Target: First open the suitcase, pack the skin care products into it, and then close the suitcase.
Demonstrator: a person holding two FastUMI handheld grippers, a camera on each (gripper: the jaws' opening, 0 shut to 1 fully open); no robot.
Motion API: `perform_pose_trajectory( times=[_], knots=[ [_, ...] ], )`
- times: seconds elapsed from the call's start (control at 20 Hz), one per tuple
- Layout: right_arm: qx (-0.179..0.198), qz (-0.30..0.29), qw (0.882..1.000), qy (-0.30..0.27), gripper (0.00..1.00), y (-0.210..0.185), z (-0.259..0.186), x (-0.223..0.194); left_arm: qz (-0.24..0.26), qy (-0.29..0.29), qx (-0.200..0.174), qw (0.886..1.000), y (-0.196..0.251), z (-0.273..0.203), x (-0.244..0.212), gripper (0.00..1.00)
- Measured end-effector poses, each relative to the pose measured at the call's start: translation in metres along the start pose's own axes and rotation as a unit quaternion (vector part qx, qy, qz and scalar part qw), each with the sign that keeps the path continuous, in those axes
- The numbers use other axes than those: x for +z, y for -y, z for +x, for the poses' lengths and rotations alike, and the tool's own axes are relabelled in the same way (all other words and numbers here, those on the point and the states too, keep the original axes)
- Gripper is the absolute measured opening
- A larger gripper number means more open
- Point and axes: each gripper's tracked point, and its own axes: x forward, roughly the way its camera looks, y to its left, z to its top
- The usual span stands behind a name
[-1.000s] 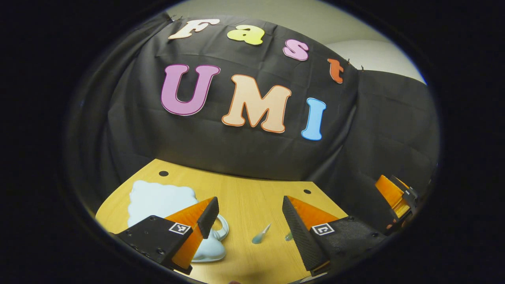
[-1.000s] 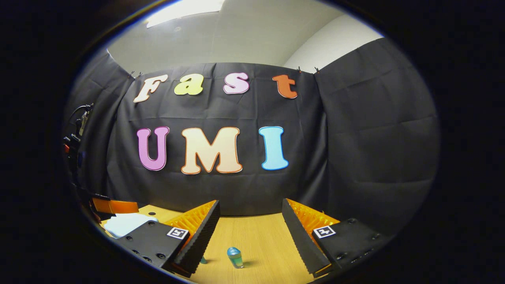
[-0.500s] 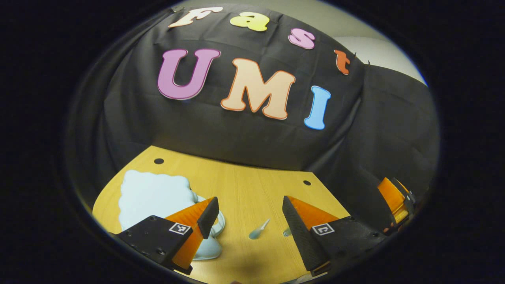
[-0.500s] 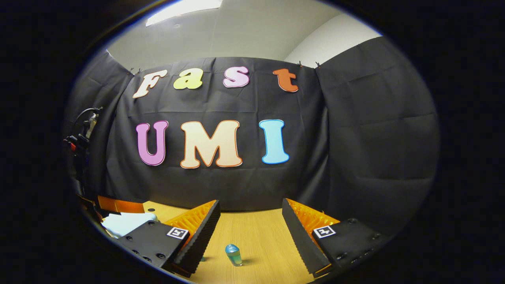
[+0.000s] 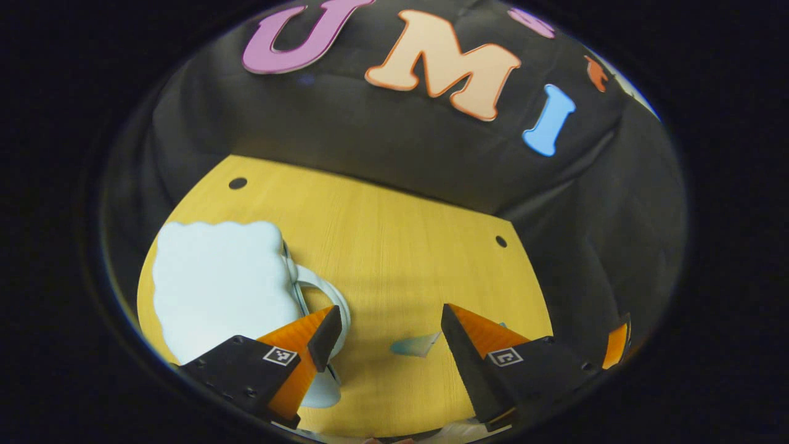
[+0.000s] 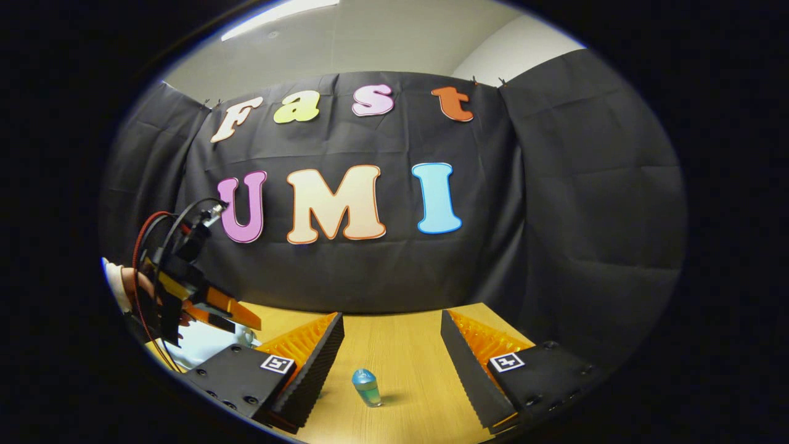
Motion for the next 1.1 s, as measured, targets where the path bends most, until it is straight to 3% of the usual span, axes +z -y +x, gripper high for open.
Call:
perform_pose_trajectory(
  times=[0.3, 0.5, 0.65, 0.9, 1.1],
  knots=[
    [0.010, 0.025, 0.999, -0.029, 0.99, 0.005, 0.009, -0.021, -0.024, -0.113, 0.095, 0.989, -0.043, 0.049, -0.019, 0.96],
    [0.006, 0.045, 0.998, -0.047, 0.98, 0.017, 0.013, -0.033, -0.041, -0.152, 0.132, 0.979, -0.060, 0.070, -0.029, 0.95],
    [-0.001, 0.046, 0.998, -0.052, 0.98, 0.026, 0.015, -0.038, -0.044, -0.173, 0.146, 0.973, -0.063, 0.084, -0.036, 0.87],
    [-0.005, 0.041, 0.998, -0.050, 0.98, 0.033, 0.014, -0.037, -0.024, -0.220, 0.175, 0.959, -0.072, 0.103, -0.049, 0.80],
    [-0.015, 0.035, 0.998, -0.055, 0.98, 0.041, 0.012, -0.043, -0.011, -0.245, 0.191, 0.951, -0.084, 0.112, -0.057, 0.64]
  ],
)
